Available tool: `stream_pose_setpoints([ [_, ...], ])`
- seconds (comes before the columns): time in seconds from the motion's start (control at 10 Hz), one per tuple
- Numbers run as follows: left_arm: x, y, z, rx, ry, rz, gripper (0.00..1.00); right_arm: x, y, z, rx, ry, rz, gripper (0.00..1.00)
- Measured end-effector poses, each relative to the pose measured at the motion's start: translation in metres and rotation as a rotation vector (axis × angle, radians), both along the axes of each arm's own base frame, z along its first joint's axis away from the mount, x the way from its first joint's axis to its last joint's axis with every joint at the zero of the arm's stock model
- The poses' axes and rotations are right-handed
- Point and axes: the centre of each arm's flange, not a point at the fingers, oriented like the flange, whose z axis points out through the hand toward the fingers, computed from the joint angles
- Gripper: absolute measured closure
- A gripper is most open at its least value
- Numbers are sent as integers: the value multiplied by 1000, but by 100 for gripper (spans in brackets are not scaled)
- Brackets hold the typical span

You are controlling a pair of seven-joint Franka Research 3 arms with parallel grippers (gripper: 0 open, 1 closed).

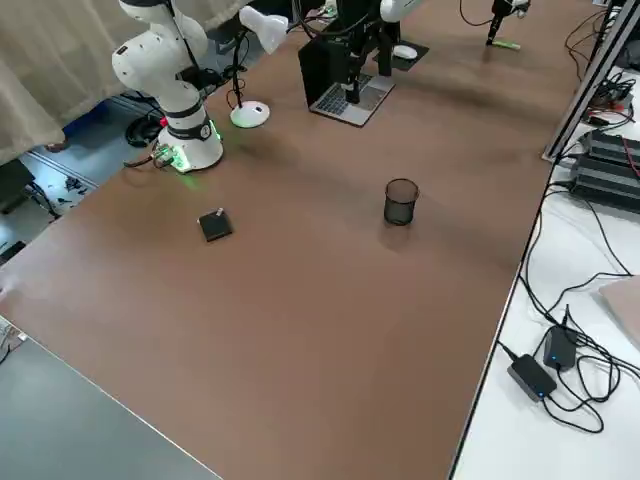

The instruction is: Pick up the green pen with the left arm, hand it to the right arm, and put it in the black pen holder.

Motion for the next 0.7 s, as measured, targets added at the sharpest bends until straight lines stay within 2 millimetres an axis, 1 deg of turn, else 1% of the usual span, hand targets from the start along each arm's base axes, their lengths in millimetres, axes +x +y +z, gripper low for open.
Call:
stream_pose_setpoints([
  [0.1, 5, -2, 11, 0, -24, -9, 82, 1, 1, 1, -1, -12, 1, 0],
  [0.2, 12, -10, 32, -1, -61, -27, 82, 2, 2, 2, 2, -22, -1, 0],
  [0.3, 19, -24, 61, -2, -102, -51, 82, 3, 3, 2, 10, -25, -3, 0],
  [0.4, 22, -43, 93, -7, -116, -93, 82, 4, 6, 0, 19, -22, 1, 0],
  [0.5, 23, -67, 127, -18, -107, -171, 82, 7, 10, -6, 23, -12, 8, 0],
  [0.7, 27, -128, 193, -50, -85, -340, 82, 15, 23, -18, 34, 8, -1, 0],
])
